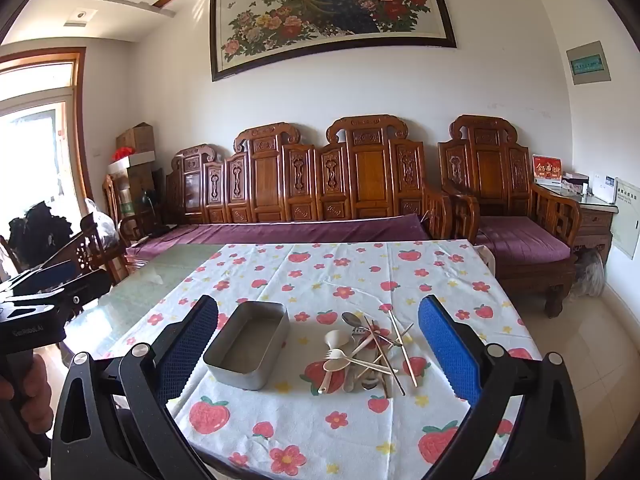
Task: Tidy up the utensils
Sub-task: 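Move both tools toward the utensil pile beside the metal tray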
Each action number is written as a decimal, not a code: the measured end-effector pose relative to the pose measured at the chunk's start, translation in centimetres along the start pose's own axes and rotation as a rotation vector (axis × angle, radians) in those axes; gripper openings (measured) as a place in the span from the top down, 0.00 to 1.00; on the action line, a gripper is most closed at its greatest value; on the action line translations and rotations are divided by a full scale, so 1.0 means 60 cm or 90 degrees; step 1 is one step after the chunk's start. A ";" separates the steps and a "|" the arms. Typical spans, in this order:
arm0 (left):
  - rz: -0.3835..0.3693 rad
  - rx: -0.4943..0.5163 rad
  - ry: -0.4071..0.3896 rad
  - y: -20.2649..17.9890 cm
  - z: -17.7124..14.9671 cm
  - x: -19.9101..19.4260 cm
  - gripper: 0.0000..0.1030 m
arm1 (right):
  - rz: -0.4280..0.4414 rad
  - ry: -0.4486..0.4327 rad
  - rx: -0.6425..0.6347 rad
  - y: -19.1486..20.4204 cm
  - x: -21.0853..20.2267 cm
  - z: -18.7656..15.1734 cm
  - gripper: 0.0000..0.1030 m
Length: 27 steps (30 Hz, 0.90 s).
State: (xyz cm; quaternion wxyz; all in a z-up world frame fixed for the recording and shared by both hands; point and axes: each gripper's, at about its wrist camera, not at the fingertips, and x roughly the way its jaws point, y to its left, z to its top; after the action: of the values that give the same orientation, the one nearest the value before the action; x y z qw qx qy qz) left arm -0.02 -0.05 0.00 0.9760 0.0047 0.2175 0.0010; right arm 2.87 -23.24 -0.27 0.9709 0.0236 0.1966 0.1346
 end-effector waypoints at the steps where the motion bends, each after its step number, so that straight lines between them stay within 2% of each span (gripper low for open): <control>1: 0.000 -0.001 0.000 0.000 0.000 0.000 0.06 | 0.000 0.000 0.000 0.000 0.000 -0.001 0.02; 27: 0.000 -0.001 0.006 -0.004 -0.008 0.005 0.06 | 0.002 0.003 0.001 0.002 -0.005 0.001 0.02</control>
State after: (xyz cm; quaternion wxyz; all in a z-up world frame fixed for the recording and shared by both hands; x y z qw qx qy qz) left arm 0.03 -0.26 -0.57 0.9750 0.0036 0.2221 0.0011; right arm 2.60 -23.23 -0.08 0.9702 0.0243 0.1990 0.1363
